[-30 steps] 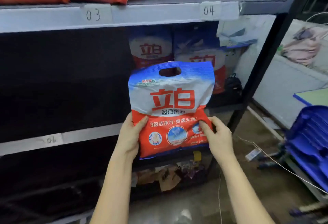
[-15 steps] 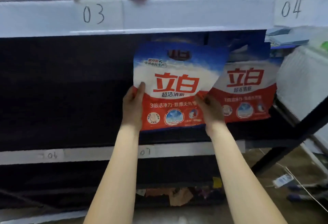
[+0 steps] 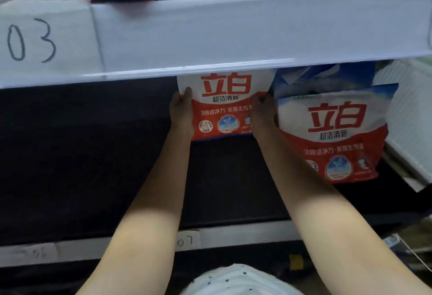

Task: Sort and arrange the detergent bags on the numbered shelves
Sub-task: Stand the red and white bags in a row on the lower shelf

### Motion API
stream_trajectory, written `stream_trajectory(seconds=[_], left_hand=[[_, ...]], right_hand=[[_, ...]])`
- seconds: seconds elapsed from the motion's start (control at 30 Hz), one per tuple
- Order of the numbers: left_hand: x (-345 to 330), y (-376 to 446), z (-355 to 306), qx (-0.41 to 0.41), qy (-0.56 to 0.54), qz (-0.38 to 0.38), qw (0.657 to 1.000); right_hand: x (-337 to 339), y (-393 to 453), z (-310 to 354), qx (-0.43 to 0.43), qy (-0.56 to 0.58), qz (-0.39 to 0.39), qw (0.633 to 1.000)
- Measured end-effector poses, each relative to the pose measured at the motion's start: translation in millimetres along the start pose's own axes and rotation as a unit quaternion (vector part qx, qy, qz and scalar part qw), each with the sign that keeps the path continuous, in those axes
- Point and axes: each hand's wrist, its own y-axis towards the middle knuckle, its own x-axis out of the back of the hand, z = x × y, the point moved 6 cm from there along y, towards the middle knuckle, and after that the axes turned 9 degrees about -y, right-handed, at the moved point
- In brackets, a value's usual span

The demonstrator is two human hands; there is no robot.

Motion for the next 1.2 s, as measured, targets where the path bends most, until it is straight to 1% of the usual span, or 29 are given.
stream_trajectory(seconds=[0.07, 0.2, 0.3, 0.43, 0.5, 0.53, 0.6, 0.7, 0.77, 0.83, 0.9, 0.97, 1.0, 1.1, 1.2], left_hand=[[-2.5, 5.8, 12.2, -0.008, -0.026, 0.004, 1.0], [-9.9, 12.9, 22.2, -0.004, -0.054, 0.015, 0.998], [-11.5, 24.0, 23.9, 0.002, -0.057, 0.011, 0.998], [-12.2, 31.3, 26.5, -0.001, -0.05, 0.002, 0.999], [-14.0, 24.5, 24.7, 0.001, -0.018, 0.012, 1.0], [-11.8, 19.1, 24.2, -0.001, 0.013, 0.009, 1.0], [-3.5, 3.3, 25.7, -0.018, 0.105, 0.0, 0.994], [13.8, -25.6, 38.4, -0.029, 0.226, -0.001, 0.974], [22.2, -46.2, 46.2, -0.032, 0.301, 0.016, 0.953], [29.7, -66.0, 51.0, -0.059, 0.377, 0.043, 0.923], [36.3, -87.3, 52.8, -0.103, 0.442, 0.076, 0.888], [41.3, -111.5, 52.9, -0.144, 0.503, 0.108, 0.846], [43.8, -124.0, 53.3, -0.157, 0.529, 0.122, 0.825], [55.2, -160.9, 51.5, -0.157, 0.6, 0.164, 0.767], [66.1, -199.5, 34.4, -0.204, 0.629, 0.191, 0.725]], right_hand=[[-0.2, 1.2, -3.5, -0.006, 0.004, -0.017, 1.0], [-3.8, 3.6, -9.6, 0.022, 0.024, -0.022, 0.999], [-0.7, 6.5, -15.2, 0.021, 0.001, -0.026, 0.999], [2.8, 8.8, -15.9, 0.026, -0.07, -0.021, 0.997], [2.4, 7.4, -21.6, 0.018, -0.1, -0.01, 0.995], [0.9, 3.7, -24.3, 0.029, -0.127, -0.008, 0.991], [4.0, -8.9, -31.0, 0.058, -0.166, -0.017, 0.984], [9.7, -29.0, -46.1, 0.066, -0.178, -0.017, 0.982], [10.5, -37.9, -54.4, 0.073, -0.209, -0.013, 0.975], [7.0, -50.1, -65.2, 0.075, -0.25, 0.024, 0.965], [5.5, -67.5, -75.1, 0.096, -0.306, 0.059, 0.945], [10.7, -90.6, -80.1, 0.127, -0.358, 0.077, 0.922], [14.0, -102.5, -83.2, 0.141, -0.379, 0.087, 0.911], [28.0, -143.1, -87.5, 0.146, -0.437, 0.125, 0.879], [47.6, -188.4, -79.8, 0.185, -0.46, 0.137, 0.858]])
